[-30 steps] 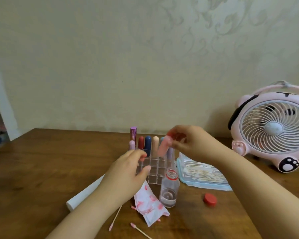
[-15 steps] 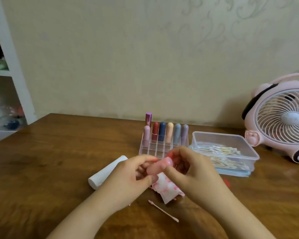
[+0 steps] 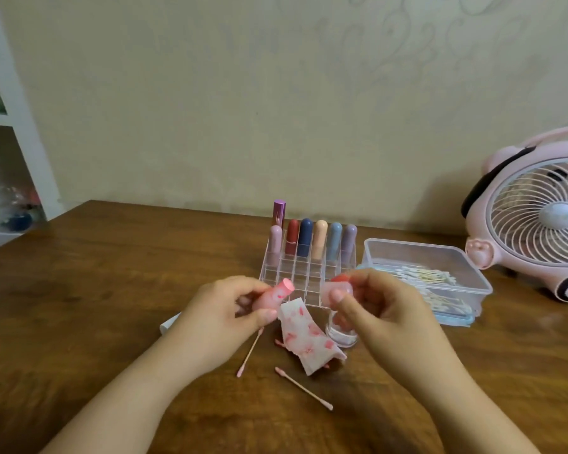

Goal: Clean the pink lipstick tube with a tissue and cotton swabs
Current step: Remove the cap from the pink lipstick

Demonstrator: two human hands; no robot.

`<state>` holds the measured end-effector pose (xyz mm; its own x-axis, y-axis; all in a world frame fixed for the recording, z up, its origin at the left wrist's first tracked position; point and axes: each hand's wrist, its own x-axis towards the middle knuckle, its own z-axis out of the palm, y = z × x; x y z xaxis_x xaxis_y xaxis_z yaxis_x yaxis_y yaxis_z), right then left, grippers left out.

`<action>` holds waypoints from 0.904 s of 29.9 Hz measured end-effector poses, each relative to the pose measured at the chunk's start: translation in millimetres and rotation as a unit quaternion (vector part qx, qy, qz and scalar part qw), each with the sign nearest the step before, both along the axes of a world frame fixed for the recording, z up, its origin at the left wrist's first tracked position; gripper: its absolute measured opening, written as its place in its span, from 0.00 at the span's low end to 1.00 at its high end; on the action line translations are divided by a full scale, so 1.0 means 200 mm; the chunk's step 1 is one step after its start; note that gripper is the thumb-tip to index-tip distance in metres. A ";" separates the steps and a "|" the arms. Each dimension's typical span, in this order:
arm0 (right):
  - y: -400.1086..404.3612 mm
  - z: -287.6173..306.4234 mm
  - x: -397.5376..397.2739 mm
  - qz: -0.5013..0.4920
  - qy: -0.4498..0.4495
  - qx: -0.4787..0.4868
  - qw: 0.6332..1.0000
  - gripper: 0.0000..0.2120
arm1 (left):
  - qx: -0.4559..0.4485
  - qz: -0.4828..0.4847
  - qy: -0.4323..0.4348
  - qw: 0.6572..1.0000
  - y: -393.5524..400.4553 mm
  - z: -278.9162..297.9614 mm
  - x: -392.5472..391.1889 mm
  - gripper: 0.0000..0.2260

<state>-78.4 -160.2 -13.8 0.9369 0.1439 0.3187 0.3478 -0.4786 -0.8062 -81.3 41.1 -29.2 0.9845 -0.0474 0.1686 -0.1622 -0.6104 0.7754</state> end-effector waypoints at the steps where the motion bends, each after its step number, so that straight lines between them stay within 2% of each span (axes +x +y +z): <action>1: 0.01 -0.01 0.00 0.007 0.022 -0.011 1.000 0.05 | -0.015 0.015 -0.004 1.000 0.01 0.00 0.00 0.09; 3: 0.04 -0.06 0.00 0.009 0.043 -0.053 0.998 0.07 | -0.040 0.045 -0.006 0.998 0.02 0.01 0.01 0.09; 6: 0.11 -0.12 -0.02 0.002 0.014 -0.136 0.991 0.05 | -0.056 0.075 0.009 0.996 0.06 0.00 0.02 0.13; 11: 0.23 -0.18 -0.05 0.013 -0.056 -0.250 0.967 0.15 | -0.024 0.089 0.038 0.995 0.07 -0.03 0.04 0.02; 16: 0.30 -0.22 -0.07 0.007 -0.089 -0.330 0.940 0.19 | 0.034 0.100 0.048 0.993 0.06 -0.05 0.04 0.07; 22: 0.30 -0.22 -0.07 0.011 -0.060 -0.346 0.936 0.17 | 0.055 0.103 0.042 0.992 0.05 -0.04 0.03 0.08; 27: 0.28 -0.19 -0.08 0.005 -0.042 -0.327 0.944 0.19 | 0.078 0.105 0.052 0.990 0.04 -0.03 0.02 0.09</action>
<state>-94.2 -104.4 -50.9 0.9098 0.3439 0.2322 0.4043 -0.8610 -0.3087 -77.0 49.0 -35.9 0.9871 0.1431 0.0719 0.0576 -0.7360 0.6746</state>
